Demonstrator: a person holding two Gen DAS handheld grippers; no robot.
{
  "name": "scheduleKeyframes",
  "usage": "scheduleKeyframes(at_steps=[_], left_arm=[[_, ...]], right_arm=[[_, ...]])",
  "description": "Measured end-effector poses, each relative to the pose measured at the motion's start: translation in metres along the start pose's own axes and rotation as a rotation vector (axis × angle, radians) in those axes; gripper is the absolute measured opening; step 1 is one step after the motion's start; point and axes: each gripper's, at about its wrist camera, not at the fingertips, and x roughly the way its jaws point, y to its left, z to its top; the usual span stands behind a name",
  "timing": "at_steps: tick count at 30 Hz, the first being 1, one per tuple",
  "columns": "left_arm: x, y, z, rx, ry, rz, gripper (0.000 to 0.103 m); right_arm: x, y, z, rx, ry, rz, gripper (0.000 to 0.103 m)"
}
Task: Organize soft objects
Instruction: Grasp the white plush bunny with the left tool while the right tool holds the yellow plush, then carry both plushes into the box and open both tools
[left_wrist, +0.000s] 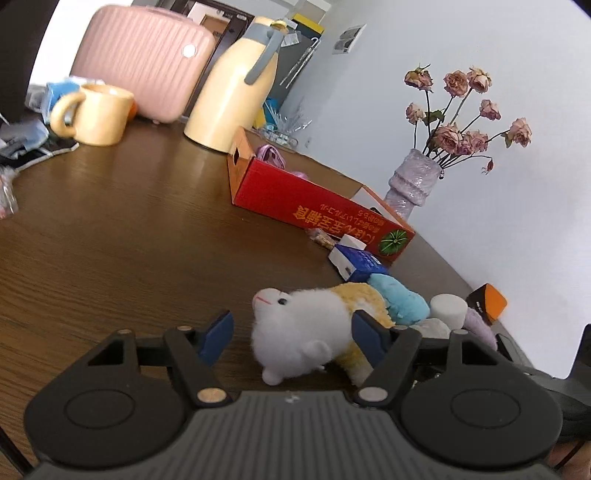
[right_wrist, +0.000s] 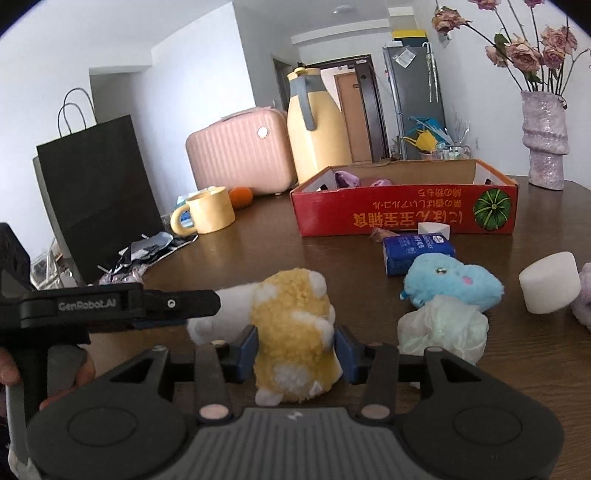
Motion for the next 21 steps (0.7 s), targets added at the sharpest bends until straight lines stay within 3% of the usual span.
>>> scheduleKeyframes(at_steps=[4,11,16,21], left_arm=[[0.009,0.005,0.0,-0.032,0.037,-0.027,0.044],[0.011,0.0,0.014,-0.066,0.005,-0.05,0.042],[0.047,-0.038,0.084,0.015,-0.026,-0.102,0.042],[0.14,-0.086,0.179,0.103,-0.007,-0.133,0.042]], right_arm=[[0.006,-0.004,0.001,0.012,0.018,0.003,0.044],[0.006,-0.008,0.004,0.028,0.015,0.035,0.036],[-0.001,-0.024,0.048,0.017,-0.075,0.014,0.036],[0.023,-0.085,0.14,0.014,-0.133,-0.032,0.036]])
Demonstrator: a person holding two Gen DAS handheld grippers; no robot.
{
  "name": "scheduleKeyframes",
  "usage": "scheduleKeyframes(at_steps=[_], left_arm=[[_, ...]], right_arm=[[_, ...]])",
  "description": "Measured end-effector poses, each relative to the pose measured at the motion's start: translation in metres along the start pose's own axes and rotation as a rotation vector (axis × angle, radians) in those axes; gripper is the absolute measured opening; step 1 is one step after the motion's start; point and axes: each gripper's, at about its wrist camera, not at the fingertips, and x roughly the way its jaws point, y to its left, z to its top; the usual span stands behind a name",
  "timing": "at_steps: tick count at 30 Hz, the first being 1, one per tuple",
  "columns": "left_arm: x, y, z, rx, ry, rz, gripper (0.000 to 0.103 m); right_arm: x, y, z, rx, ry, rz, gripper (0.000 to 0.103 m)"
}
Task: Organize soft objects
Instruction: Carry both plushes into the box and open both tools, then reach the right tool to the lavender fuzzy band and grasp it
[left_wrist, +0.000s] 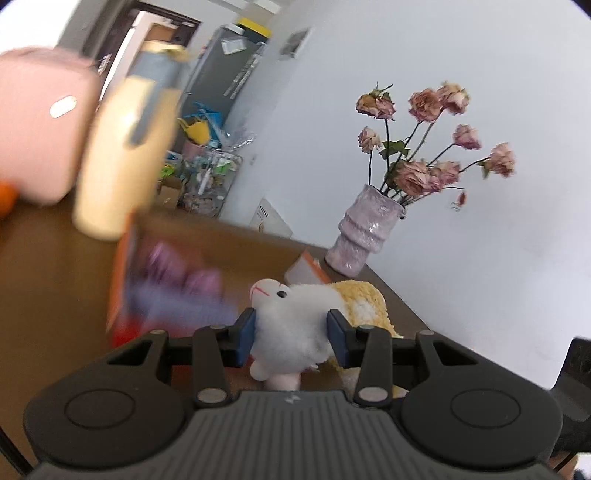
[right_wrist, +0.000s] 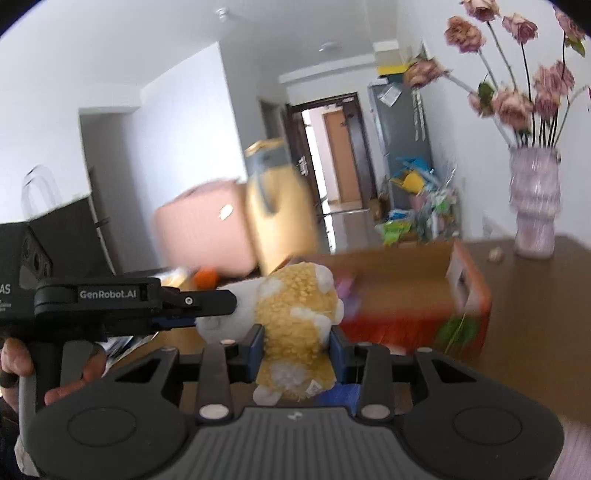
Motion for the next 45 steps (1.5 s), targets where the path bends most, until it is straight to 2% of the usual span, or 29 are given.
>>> scheduleKeyframes(at_steps=[2,4,7,9,12,14,16,17,22,26,28,31,35,39,42,45], left_arm=[[0.058,-0.001,0.032,0.006,0.053,0.015,0.042],[0.119,0.007,0.054,-0.048,0.133,0.037,0.042],[0.194,0.023,0.067,-0.096,0.219,0.082,0.042],[0.231,0.029,0.066,-0.087,0.244,0.127,0.042],[0.274,0.027,0.058,-0.018,0.273,0.194,0.043],[0.291,0.027,0.051,0.001,0.31,0.176,0.044],[0.296,0.022,0.048,0.025,0.306,0.182,0.045],[0.295,0.021,0.049,0.03,0.299,0.174,0.046],[0.274,0.01,0.058,0.09,0.264,0.206,0.048],[0.224,-0.007,0.078,0.148,0.208,0.26,0.056],[0.188,-0.013,0.088,0.185,0.177,0.296,0.058],[0.127,-0.021,0.096,0.251,0.131,0.358,0.075],[0.052,-0.025,0.099,0.284,0.089,0.429,0.077],[-0.002,-0.031,0.105,0.225,0.033,0.448,0.077],[-0.031,-0.044,0.096,0.267,-0.023,0.457,0.081],[-0.058,-0.053,0.067,0.316,-0.107,0.517,0.081]], right_arm=[[0.034,-0.035,0.037,0.025,0.029,-0.014,0.036],[0.076,-0.074,0.069,0.059,0.091,-0.03,0.036],[0.138,-0.123,0.095,0.109,0.188,-0.06,0.036],[0.178,-0.15,0.101,0.144,0.242,-0.083,0.036],[0.224,-0.172,0.097,0.138,0.297,-0.131,0.036],[0.245,-0.173,0.089,0.08,0.323,-0.206,0.038],[0.256,-0.169,0.082,0.025,0.353,-0.266,0.042],[0.257,-0.166,0.08,0.001,0.336,-0.273,0.043],[0.249,-0.152,0.082,-0.044,0.334,-0.301,0.044],[0.216,-0.144,0.103,-0.058,0.301,-0.29,0.047],[0.193,-0.141,0.118,-0.063,0.277,-0.285,0.052],[0.147,-0.134,0.143,-0.083,0.239,-0.289,0.058],[0.082,-0.127,0.159,-0.069,0.202,-0.295,0.066],[0.041,-0.118,0.159,-0.058,0.197,-0.297,0.067],[0.018,-0.105,0.158,-0.063,0.175,-0.298,0.067],[-0.005,-0.088,0.152,-0.077,0.121,-0.296,0.069]])
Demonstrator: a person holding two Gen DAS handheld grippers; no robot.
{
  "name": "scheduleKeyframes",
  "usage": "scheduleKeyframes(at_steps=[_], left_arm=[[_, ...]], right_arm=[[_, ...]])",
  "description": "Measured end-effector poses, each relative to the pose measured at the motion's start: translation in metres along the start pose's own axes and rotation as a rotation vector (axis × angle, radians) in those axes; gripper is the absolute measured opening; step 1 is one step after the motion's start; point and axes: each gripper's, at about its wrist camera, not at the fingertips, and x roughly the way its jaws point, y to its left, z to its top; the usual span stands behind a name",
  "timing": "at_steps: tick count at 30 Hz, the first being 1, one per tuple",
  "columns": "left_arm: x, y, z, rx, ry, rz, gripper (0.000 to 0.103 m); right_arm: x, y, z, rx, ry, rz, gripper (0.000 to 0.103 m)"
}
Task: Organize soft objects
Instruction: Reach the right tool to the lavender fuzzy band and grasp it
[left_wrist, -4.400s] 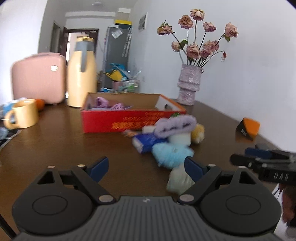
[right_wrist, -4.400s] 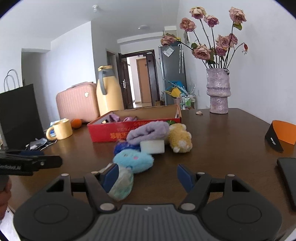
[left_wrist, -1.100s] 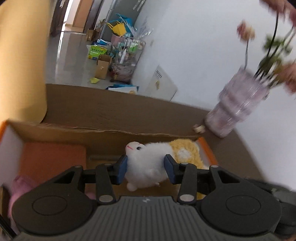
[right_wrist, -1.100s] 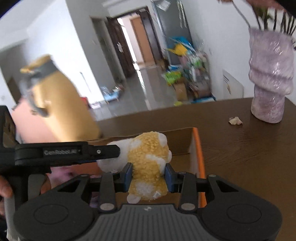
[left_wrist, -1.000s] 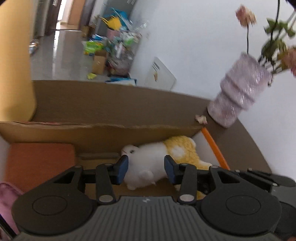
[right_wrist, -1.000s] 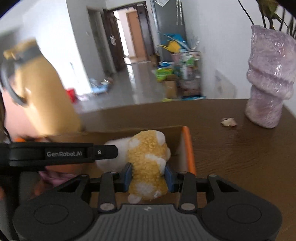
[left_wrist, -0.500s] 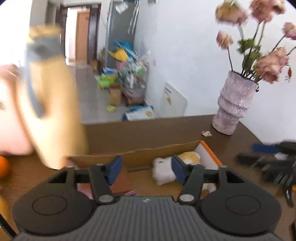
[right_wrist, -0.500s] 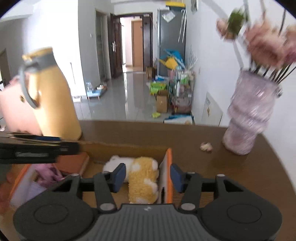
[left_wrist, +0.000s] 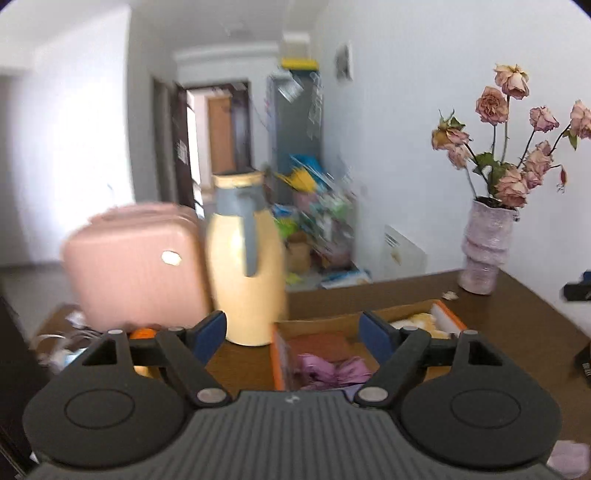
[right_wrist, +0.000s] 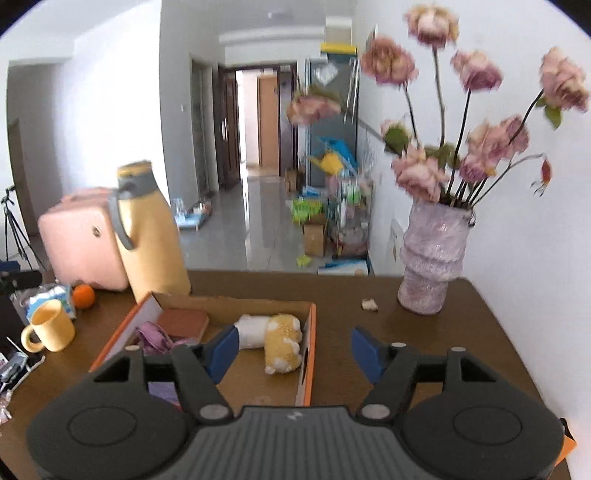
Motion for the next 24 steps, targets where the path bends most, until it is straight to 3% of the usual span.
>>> scheduleKeyframes(at_steps=[6,9,13,18,21,24], left_arm=[[-0.086,-0.016,-0.086,0.035,-0.159,0.054,0.084],[-0.13,-0.024,-0.129,0.01,-0.204,0.005,0.093],[-0.167,-0.039,-0.179,-0.008,-0.176,-0.054,0.094],[-0.188,-0.06,-0.227,-0.007,-0.102,-0.078,0.094],[-0.186,-0.072,-0.236,0.027,-0.071,-0.1,0.094],[-0.183,-0.077,-0.237,-0.003,-0.072,-0.107,0.094]], right_arm=[[-0.058,0.021,-0.061,-0.05,-0.143,0.03,0.073],[-0.089,0.029,-0.107,-0.054,-0.193,0.064,0.074],[-0.123,0.043,-0.171,-0.047,-0.23,0.107,0.082],[-0.149,0.068,-0.251,-0.122,-0.196,0.121,0.083],[-0.15,0.075,-0.284,-0.076,-0.132,0.169,0.082],[-0.154,0.08,-0.301,-0.068,-0.125,0.166,0.082]])
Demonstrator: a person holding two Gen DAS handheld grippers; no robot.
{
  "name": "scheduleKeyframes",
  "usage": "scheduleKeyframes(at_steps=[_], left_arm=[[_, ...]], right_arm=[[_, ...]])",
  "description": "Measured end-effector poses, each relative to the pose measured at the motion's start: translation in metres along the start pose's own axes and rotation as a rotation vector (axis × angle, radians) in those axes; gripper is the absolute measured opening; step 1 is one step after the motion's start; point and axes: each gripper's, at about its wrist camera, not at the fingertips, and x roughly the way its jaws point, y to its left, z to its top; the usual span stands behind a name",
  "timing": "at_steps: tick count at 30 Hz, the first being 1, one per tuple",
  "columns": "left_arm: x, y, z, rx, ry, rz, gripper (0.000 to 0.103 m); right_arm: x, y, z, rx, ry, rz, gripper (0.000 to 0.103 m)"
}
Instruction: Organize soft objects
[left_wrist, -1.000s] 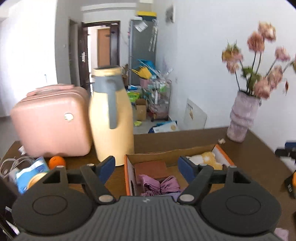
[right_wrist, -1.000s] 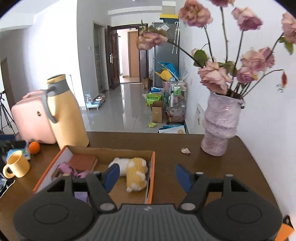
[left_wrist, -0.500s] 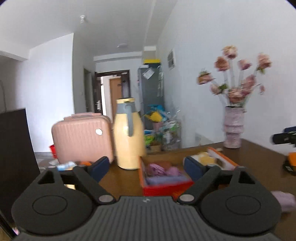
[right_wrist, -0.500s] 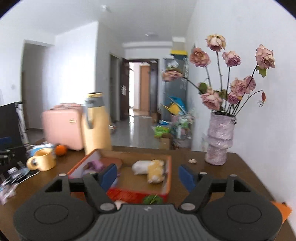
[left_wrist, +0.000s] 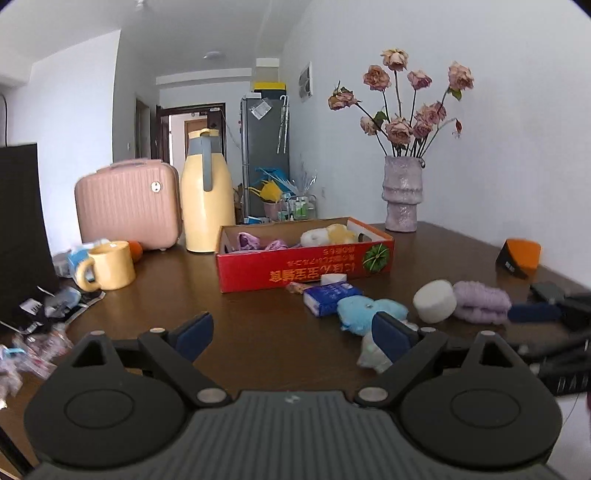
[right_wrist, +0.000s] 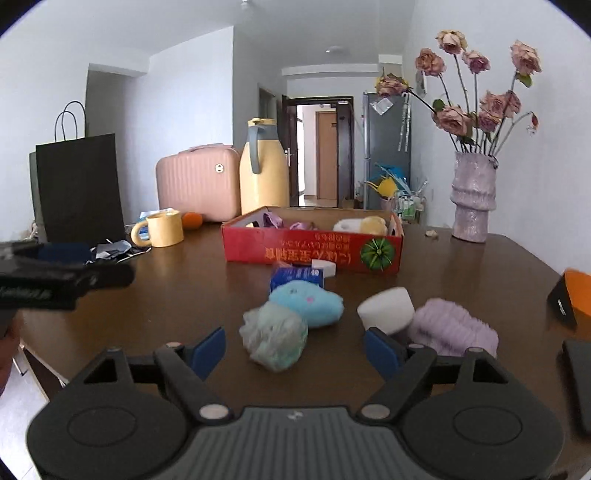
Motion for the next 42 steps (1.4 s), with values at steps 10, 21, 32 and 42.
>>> scheduleKeyframes(at_steps=[10,21,32,42], left_arm=[[0.042,-0.042,-0.005,0.01,0.078,-0.061,0.094],[0.087,-0.071,-0.02,0.061,0.16,-0.081,0.092],[0.09,-0.026,-0.034,-0.021,0.204,-0.054,0.092],[0.063,0.04,-0.043,-0.159,0.189,-0.036,0.093]], right_arm=[[0.012,-0.065,-0.009,0.023,0.004,-0.237,0.075],[0.074,-0.133,-0.021,0.078,0.167,-0.313,0.008],[0.028,-0.044,-0.039,-0.082,0.21,0.018,0.007],[0.076,0.048,-0.021,-0.155,0.209,0.183,0.01]])
